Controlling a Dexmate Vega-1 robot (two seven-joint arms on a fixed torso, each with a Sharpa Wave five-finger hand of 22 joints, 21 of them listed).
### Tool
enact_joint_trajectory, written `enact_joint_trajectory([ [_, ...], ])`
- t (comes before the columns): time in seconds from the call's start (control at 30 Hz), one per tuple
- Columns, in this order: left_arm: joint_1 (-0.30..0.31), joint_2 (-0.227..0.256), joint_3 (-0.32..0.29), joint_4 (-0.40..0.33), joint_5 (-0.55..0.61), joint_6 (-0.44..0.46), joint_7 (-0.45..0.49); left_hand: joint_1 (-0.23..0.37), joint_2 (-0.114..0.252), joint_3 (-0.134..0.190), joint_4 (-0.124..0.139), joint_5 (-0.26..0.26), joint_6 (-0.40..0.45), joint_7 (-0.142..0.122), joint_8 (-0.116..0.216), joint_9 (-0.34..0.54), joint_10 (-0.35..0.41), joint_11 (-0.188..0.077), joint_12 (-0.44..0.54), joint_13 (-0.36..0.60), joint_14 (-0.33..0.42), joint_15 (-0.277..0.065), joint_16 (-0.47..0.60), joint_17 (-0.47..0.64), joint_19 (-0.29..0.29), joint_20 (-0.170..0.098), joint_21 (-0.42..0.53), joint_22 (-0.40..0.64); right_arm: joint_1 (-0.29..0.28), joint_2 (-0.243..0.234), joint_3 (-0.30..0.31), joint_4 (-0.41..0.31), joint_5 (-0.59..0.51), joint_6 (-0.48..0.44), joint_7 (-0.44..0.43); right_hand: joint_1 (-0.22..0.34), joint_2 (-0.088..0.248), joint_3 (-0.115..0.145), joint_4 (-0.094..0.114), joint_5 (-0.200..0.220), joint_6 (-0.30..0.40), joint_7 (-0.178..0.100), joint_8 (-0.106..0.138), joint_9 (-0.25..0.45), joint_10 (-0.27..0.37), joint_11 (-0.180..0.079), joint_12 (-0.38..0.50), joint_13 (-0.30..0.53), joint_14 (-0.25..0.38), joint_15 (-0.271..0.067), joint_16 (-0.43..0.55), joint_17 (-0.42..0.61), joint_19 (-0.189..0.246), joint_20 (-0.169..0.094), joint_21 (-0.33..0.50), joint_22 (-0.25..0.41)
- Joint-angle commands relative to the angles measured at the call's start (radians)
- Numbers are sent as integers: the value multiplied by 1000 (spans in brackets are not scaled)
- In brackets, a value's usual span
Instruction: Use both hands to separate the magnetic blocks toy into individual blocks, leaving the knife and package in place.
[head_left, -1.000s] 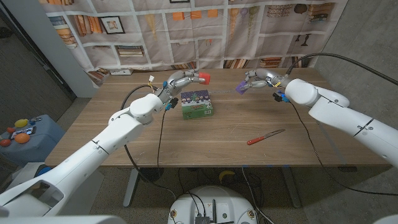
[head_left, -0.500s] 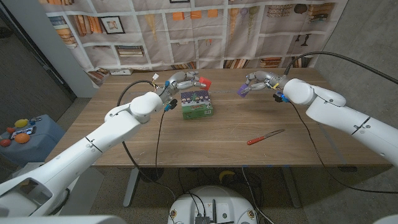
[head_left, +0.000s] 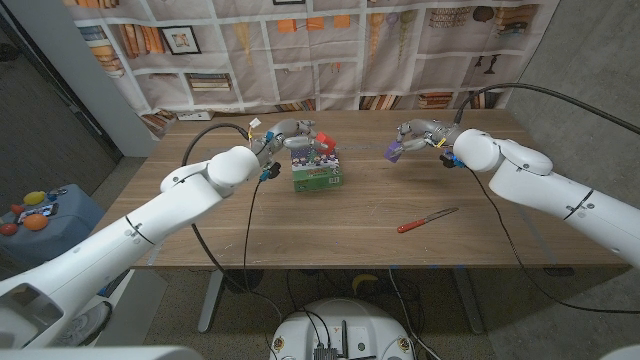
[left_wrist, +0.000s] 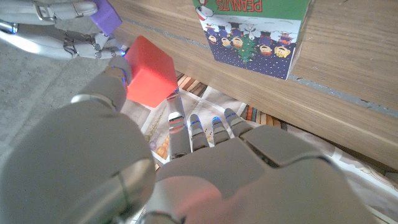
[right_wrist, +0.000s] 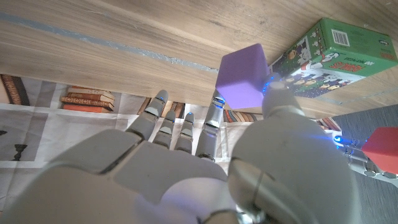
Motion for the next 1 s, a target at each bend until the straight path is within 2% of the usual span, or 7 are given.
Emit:
enact_joint_trajectory([
  [0.03,-48,38,49,-67,73,154,-61,39,49,-4,1,6,123,-116,2,19,-3,-2,-3,3,-6,1,-1,3,-6,-2,2,4,22,3,-42,-9,-85,-29,62,119,107,-5,1,3,141,-141,16,15,9,-3,-5,1,0,-3,2,4,5,-7,2,5],
  [0.43,-114,68,119,-116,139,259,-147,36,53,-12,1,6,116,-118,-3,20,-13,0,-5,3,-9,1,-1,3,-5,-4,4,4,21,28,-55,9,-122,-36,78,123,109,-6,0,3,143,-141,19,18,9,-5,-5,1,2,-6,3,5,6,-9,2,5],
  [0.53,-134,78,157,-127,192,274,-160,35,54,-13,1,6,115,-119,-4,20,-14,1,-6,3,-10,1,-1,3,-5,-4,4,4,23,32,-60,12,-132,-42,87,124,109,-6,0,4,143,-141,19,18,9,-5,-5,1,2,-7,3,5,7,-9,2,5],
  [0.7,-193,91,233,-140,279,307,-242,34,54,-18,1,6,110,-119,-7,20,-17,-3,-6,3,-14,-2,-2,3,-6,-6,5,4,31,36,-74,16,-155,-47,105,125,110,-7,-1,4,144,-142,20,19,10,-7,-5,1,4,-8,4,6,9,-10,3,5],
  [1.0,-224,74,294,-135,383,328,-312,31,54,-26,-1,6,110,-122,-9,20,-26,-8,-8,3,-24,-4,-3,3,-12,-8,4,4,34,44,-89,18,-192,-54,127,129,110,-7,-2,4,145,-142,21,20,10,-6,-5,1,4,-9,4,6,10,-11,3,5],
])
